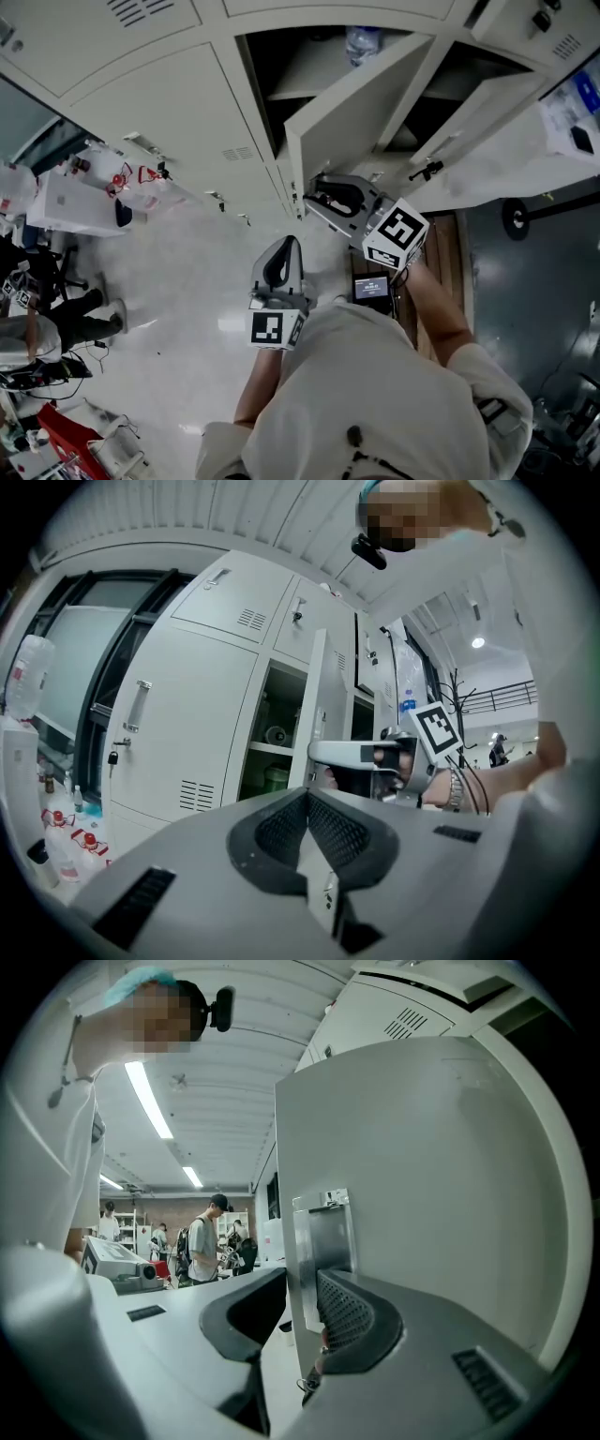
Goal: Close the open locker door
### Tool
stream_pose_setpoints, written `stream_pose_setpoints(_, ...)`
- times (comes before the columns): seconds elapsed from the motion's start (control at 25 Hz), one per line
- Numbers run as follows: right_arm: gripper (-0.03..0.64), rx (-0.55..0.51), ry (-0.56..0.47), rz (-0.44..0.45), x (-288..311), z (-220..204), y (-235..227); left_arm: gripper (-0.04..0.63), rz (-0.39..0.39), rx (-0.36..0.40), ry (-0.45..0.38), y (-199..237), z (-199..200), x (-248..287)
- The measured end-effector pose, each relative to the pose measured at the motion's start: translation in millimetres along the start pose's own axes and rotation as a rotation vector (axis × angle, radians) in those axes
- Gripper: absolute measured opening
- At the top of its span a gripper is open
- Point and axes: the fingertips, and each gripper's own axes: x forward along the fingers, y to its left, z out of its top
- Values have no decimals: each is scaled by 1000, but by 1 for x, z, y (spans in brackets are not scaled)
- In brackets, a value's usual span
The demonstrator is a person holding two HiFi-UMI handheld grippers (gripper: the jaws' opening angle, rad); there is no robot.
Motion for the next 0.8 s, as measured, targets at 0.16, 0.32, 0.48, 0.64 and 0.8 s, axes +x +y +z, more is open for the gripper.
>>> stream_pose_setpoints(0.16, 112, -16, 20, -20, 11, 0, -6, 8, -10, -14, -4, 15, 3, 7)
stream_pose_setpoints(0.32, 106, -19, 5, -122, 20, 5, -29, 8, -31, -12, -11, 31, 8, 19)
stream_pose_setpoints(0.48, 80, -4, 2, -160, 30, 10, -45, 8, -65, -11, -9, 44, 10, 30)
stream_pose_setpoints(0.64, 80, -28, 31, -188, 47, 7, -52, 8, -96, -12, -6, 54, 13, 41)
stream_pose_setpoints(0.8, 80, -32, 38, -238, 58, 8, -64, 8, -126, -10, -2, 65, 17, 49)
